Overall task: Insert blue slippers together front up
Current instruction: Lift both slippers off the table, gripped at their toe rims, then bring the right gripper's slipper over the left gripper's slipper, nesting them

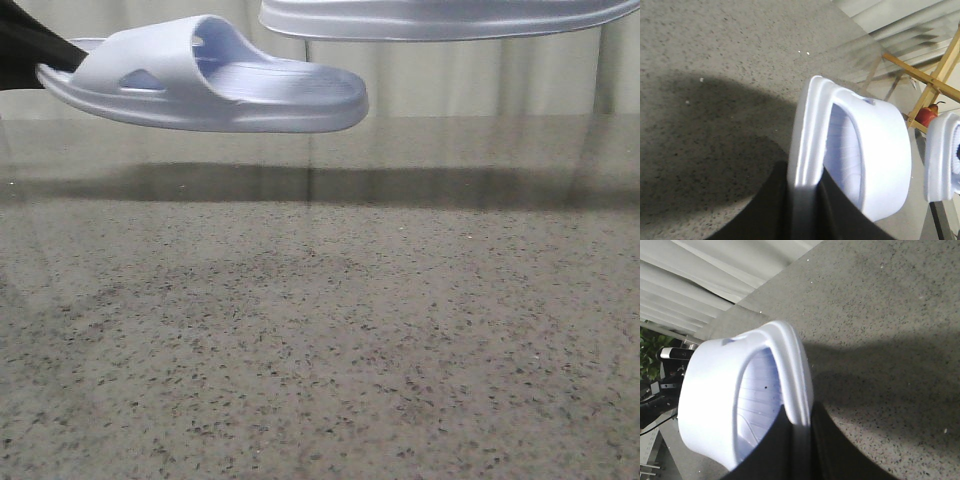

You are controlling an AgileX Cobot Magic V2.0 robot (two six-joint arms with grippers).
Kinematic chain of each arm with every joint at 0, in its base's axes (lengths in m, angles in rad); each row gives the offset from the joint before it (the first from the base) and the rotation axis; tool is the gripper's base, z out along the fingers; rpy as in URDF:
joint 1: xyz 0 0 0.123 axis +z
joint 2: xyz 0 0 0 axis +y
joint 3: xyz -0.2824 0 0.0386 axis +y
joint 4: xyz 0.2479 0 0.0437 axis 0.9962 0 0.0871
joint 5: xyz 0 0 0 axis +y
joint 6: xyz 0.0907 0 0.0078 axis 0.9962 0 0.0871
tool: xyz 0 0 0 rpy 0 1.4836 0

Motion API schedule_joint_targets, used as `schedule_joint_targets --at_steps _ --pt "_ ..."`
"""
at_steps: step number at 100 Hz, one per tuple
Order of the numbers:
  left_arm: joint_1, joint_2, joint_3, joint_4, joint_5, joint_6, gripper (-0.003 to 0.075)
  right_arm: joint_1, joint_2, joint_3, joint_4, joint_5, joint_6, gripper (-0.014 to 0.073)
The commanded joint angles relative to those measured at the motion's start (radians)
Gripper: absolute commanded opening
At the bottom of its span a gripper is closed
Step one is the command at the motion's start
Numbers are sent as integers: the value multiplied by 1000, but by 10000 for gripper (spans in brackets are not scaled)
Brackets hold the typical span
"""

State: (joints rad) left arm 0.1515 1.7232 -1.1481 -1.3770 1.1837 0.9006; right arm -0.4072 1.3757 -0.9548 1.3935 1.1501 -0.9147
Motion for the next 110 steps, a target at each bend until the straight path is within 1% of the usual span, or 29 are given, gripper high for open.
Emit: schedule_joint_targets --at_steps 1,21,35,53,79,97,110 --pt "-27 -55 -23 -102 83 -8 16 0 -31 -31 64 -7 -16 -107" --pt "-56 -75 -23 -141 83 -8 16 2 -18 -31 44 -24 -16 -107" --pt "-72 -89 -26 -163 83 -8 16 27 14 -31 42 -43 -38 -107" --pt "-101 -94 -26 -187 83 -10 16 81 56 -31 76 -74 -74 -107" --pt "-135 -94 -26 -220 83 -10 16 170 149 -33 170 -67 -183 -107" --pt "-145 -94 -26 -223 83 -10 16 248 211 -58 176 -56 -202 -107" --pt "-147 -94 -26 -225 83 -10 16 306 251 -106 176 -46 -202 -107"
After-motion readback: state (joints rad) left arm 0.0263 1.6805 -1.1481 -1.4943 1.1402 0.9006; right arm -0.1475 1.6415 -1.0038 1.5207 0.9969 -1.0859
